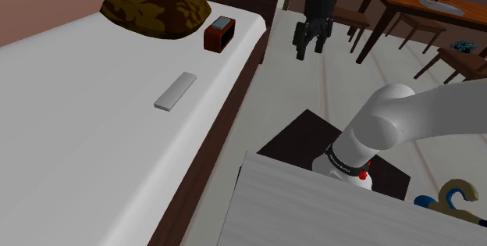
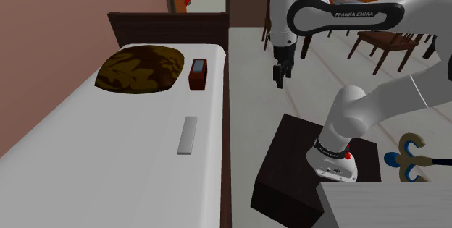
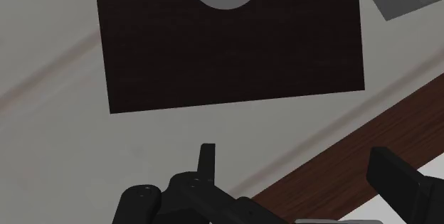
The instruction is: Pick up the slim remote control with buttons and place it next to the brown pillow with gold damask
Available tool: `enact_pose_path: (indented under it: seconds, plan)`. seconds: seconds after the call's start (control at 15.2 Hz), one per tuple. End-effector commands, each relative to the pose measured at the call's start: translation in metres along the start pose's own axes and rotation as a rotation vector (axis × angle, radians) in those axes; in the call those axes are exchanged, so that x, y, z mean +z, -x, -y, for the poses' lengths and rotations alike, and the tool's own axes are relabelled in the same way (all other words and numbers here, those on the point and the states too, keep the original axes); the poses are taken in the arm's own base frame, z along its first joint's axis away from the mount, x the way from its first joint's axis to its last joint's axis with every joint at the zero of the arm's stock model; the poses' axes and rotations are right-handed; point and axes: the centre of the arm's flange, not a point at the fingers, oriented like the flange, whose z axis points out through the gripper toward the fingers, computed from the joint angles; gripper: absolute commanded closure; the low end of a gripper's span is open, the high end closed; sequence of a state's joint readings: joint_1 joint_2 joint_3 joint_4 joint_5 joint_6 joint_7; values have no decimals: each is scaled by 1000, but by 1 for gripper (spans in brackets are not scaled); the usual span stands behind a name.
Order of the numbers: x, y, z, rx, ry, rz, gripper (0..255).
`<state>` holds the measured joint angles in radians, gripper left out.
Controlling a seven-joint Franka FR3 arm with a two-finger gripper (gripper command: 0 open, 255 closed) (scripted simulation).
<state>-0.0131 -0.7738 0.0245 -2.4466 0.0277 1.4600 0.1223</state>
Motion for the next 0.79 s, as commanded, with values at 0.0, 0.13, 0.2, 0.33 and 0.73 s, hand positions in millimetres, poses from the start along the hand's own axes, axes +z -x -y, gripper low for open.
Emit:
enact_pose_path:
  seconds: [0.0,0.13,0.2,0.33,0.73]
  plan:
    - [0,0,0,0,0,0,0]
    - [8,-8,22,43,-7,-11,0]
    - [12,-12,33,65,-10,-17,0]
    - [20,-22,55,108,-17,-28,0]
    - [43,-56,117,239,-37,-61,0]
